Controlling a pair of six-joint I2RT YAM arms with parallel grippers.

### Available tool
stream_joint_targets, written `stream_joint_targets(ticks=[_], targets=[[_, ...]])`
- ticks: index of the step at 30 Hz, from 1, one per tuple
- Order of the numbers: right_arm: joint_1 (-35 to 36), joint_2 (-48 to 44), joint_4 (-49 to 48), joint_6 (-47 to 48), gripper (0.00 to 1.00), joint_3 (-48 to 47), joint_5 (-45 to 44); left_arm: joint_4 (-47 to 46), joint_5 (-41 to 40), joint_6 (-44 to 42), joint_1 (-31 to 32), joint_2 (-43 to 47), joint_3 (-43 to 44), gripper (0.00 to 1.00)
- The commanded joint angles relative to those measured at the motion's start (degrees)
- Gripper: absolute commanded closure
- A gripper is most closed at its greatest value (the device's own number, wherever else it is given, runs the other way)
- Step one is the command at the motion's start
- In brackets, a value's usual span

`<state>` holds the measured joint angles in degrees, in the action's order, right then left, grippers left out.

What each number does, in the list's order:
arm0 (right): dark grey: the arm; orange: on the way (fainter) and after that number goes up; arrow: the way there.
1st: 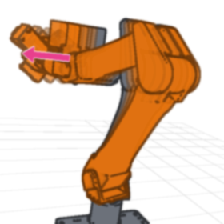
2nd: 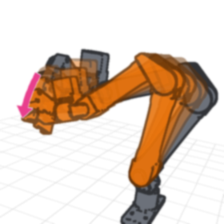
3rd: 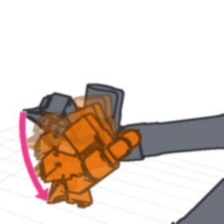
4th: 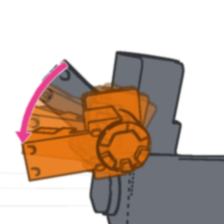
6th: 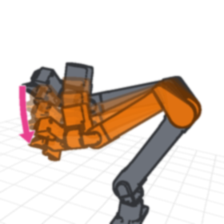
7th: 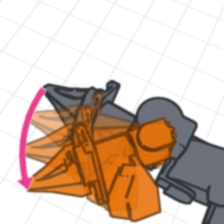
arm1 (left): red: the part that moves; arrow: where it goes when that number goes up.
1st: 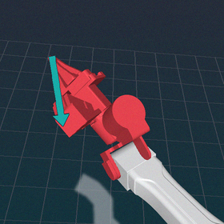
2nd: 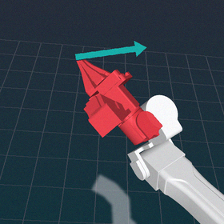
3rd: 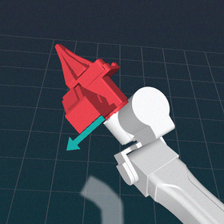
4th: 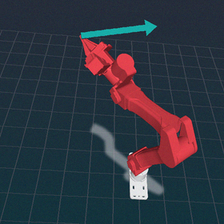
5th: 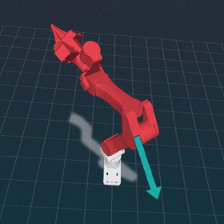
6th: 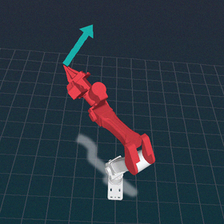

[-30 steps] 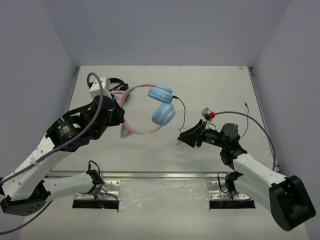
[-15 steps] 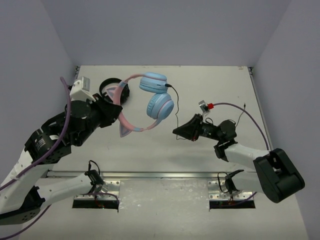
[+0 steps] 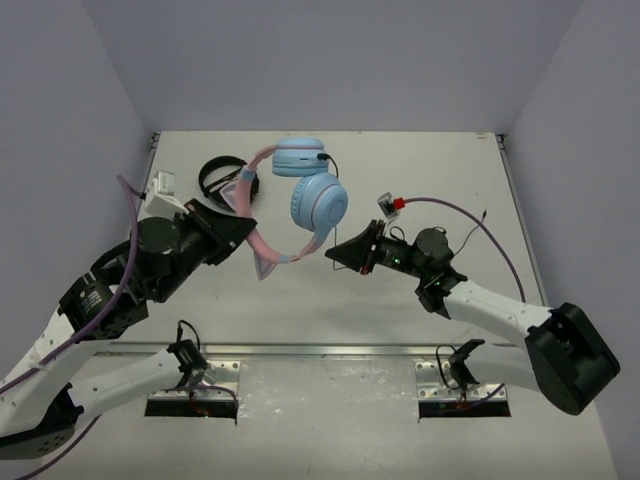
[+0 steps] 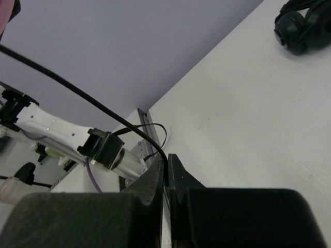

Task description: Wrap the headphones

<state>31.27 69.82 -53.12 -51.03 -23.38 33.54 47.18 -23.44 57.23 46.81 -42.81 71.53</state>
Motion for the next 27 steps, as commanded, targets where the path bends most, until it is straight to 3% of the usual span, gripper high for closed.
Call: stream_joint_targets(ticks=[1,6,15,21,27], targets=[[7.98,-4.33,11.26,9.60,0.99,-3.60,-10.32,-13.07,-1.51,9.46,0.13,2.81,-0.42,1.00],[18.36,-3.73,16.29,15.33,0.99,-6.58,-19.29,-17.38,-4.93,17.19,0.13,5.01,-3.85,1.00],[31.22,1.02,27.71,24.03,0.99,-15.73,-30.28,-13.35,-23.72,23.28,0.13,4.14,-1.40,1.00],[34.82,-1.44,31.93,27.02,0.99,-17.84,-31.08,-2.80,-39.28,22.66,0.13,-0.43,2.30,1.00],[35.88,-0.48,38.25,28.43,0.99,-23.63,-26.78,3.01,-46.16,26.69,0.13,-4.29,-0.15,1.00]])
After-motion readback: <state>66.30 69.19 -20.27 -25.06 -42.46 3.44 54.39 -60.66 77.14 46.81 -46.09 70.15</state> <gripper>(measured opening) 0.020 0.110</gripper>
